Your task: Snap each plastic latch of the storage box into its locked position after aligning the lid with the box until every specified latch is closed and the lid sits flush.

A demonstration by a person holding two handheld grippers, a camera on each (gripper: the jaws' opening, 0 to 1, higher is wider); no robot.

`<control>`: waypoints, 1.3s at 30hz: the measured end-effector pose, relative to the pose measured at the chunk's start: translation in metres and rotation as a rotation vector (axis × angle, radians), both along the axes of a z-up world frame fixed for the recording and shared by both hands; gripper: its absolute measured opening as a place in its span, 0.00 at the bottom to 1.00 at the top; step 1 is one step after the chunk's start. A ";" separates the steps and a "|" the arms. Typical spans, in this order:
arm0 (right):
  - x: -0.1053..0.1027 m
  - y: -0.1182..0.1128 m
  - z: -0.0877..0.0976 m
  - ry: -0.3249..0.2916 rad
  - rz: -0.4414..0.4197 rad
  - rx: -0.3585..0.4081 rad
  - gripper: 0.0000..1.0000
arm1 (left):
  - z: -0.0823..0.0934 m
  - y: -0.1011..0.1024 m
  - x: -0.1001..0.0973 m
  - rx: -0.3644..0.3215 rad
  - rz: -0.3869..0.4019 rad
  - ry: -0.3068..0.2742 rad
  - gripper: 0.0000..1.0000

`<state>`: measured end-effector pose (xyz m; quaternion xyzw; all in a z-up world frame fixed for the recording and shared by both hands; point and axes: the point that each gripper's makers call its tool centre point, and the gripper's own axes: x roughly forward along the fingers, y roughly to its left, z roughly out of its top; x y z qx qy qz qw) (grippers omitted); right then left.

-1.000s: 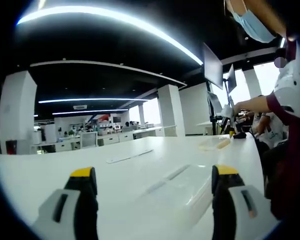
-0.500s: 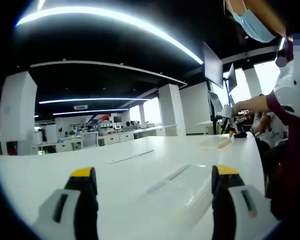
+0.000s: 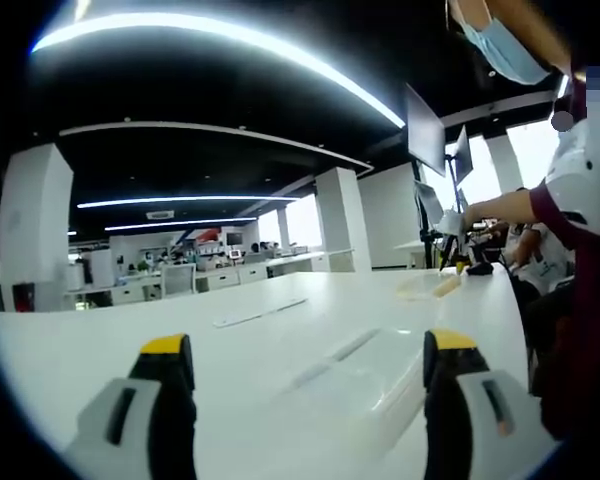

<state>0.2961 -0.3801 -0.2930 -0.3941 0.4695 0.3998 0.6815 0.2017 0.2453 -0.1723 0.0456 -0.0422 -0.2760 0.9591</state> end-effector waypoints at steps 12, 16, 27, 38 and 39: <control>0.003 0.002 -0.001 0.017 0.022 -0.015 0.46 | 0.000 0.000 -0.004 0.012 0.007 -0.001 0.95; 0.005 0.001 -0.001 0.017 0.042 -0.027 0.45 | 0.000 0.001 -0.004 0.013 0.012 -0.001 0.95; 0.005 0.004 -0.001 0.034 0.084 -0.054 0.44 | -0.002 0.001 -0.005 0.026 0.010 0.003 0.94; 0.005 0.005 -0.003 0.068 0.128 -0.104 0.38 | -0.003 0.004 -0.009 0.025 0.022 0.002 0.94; 0.006 0.005 -0.003 0.071 0.128 -0.108 0.38 | -0.003 0.005 -0.009 0.026 0.024 0.003 0.93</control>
